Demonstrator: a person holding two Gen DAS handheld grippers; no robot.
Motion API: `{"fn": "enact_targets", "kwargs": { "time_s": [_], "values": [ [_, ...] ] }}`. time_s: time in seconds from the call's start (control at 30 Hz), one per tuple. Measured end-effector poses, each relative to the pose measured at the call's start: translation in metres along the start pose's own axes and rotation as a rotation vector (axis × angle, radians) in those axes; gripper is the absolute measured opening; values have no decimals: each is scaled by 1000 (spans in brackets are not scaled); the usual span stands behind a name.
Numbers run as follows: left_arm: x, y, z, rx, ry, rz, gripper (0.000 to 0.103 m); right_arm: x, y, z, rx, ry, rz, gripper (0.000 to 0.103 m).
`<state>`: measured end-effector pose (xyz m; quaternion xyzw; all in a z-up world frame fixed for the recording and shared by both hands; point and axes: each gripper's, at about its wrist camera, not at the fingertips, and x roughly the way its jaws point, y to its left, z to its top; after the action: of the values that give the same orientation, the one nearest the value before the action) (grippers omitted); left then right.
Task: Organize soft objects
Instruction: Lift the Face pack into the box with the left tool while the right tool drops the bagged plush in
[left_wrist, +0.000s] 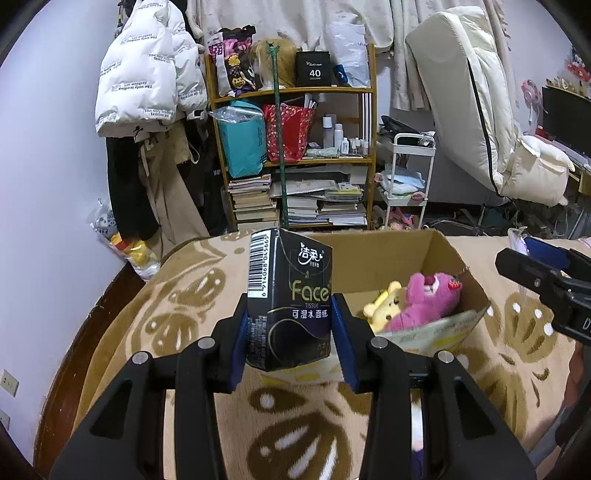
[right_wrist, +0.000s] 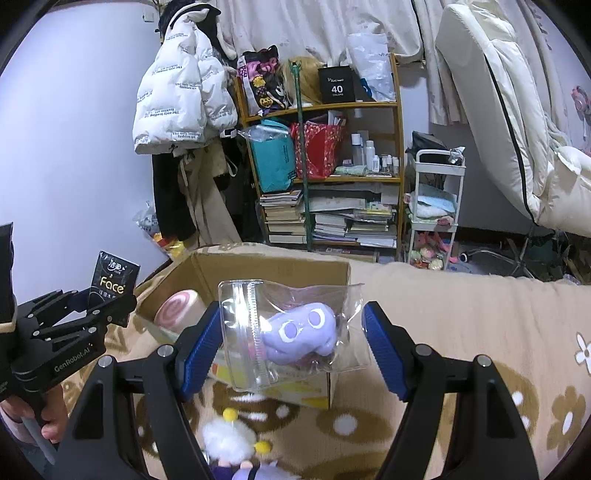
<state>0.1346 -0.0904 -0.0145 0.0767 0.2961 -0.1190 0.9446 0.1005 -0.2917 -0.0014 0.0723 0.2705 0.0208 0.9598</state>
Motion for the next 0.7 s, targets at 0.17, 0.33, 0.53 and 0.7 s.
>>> {"fn": "enact_targets", "kwargs": {
  "time_s": [0.17, 0.33, 0.53, 0.7],
  "values": [
    [10, -1, 10, 31, 4, -17, 40, 12, 0, 6, -22, -8, 4, 80],
    [24, -6, 12, 47, 4, -31, 40, 21, 1, 5, -36, -14, 5, 80],
    [45, -7, 7, 51, 20, -35, 40, 31, 0, 4, -31, -22, 22, 80],
    [57, -7, 3, 52, 43, -42, 40, 47, -3, 1, -9, -4, 42, 81]
  ]
}}
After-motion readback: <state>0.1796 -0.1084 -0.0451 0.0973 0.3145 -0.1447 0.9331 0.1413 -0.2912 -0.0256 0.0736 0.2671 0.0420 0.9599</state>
